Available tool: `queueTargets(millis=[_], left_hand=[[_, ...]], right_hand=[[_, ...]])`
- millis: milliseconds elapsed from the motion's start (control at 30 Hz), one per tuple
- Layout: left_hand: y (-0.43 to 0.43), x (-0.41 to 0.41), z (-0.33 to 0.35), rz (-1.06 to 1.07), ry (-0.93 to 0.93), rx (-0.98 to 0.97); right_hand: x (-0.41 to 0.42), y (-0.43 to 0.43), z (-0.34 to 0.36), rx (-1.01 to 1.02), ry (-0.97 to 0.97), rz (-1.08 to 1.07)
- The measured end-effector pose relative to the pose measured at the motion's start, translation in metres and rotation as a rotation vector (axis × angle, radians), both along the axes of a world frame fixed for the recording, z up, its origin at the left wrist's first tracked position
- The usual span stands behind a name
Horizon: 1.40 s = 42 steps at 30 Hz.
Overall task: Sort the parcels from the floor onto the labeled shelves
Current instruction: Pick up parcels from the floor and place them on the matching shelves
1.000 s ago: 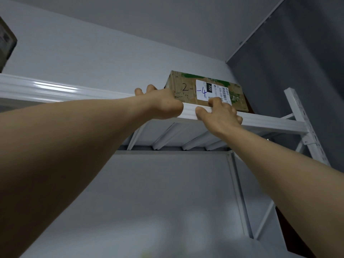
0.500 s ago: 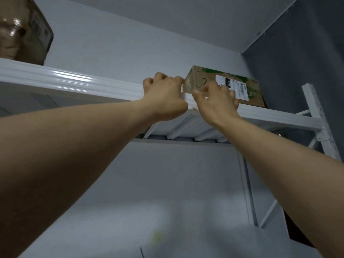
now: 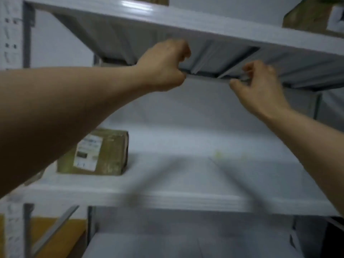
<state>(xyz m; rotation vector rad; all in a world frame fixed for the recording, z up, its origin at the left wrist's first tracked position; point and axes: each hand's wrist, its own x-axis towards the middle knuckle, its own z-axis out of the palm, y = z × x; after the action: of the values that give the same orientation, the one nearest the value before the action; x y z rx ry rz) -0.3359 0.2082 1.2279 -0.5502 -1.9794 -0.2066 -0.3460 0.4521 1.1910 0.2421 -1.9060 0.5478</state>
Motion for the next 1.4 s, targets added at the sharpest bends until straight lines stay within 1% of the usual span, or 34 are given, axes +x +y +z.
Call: queueTargets(millis=[133, 300, 433, 567, 667, 767, 800, 867, 967, 1067, 1167, 1300, 1400], left_hand=[[-0.086, 0.044, -0.082, 0.094, -0.174, 0.037], [-0.17, 0.101, -0.191, 0.141, -0.531, 0.061], [-0.222, 0.14, -0.284, 0.174, -0.817, 0.161], [-0.264, 0.171, -0.388, 0.246, -1.085, 0.247], [-0.29, 0.191, -0.469, 0.322, -1.295, 0.379], [-0.309, 0.209, -0.549, 0.419, -1.526, 0.552], [-0.314, 0.213, -0.575, 0.444, -1.585, 0.622], [-0.319, 0.223, -0.627, 0.486, -1.68, 0.771], [-0.318, 0.234, -0.705, 0.558, -1.796, 0.926], [-0.309, 0.238, -0.788, 0.603, -1.897, 1.037], [-0.292, 0.234, -0.872, 0.607, -1.981, 1.103], [-0.266, 0.219, -0.981, 0.584, -2.105, 1.096], [-0.248, 0.199, -1.05, 0.552, -2.107, 1.128]], right_hand=[[0.031, -0.074, -0.071, -0.035, -0.221, 0.079], [0.076, -0.176, -0.165, -0.031, -0.451, 0.198], [0.112, -0.249, -0.247, 0.031, -0.683, 0.284], [0.133, -0.303, -0.344, 0.154, -0.998, 0.343], [0.144, -0.331, -0.426, 0.232, -1.258, 0.435], [0.148, -0.351, -0.512, 0.294, -1.537, 0.487], [0.149, -0.355, -0.543, 0.283, -1.633, 0.496], [0.149, -0.358, -0.605, 0.197, -1.833, 0.475], [0.15, -0.351, -0.698, 0.08, -2.034, 0.368], [0.145, -0.336, -0.788, 0.015, -2.15, 0.274], [0.138, -0.313, -0.878, -0.06, -2.212, 0.186], [0.125, -0.272, -0.991, -0.151, -2.191, 0.062], [0.114, -0.248, -1.07, -0.206, -2.146, -0.023]])
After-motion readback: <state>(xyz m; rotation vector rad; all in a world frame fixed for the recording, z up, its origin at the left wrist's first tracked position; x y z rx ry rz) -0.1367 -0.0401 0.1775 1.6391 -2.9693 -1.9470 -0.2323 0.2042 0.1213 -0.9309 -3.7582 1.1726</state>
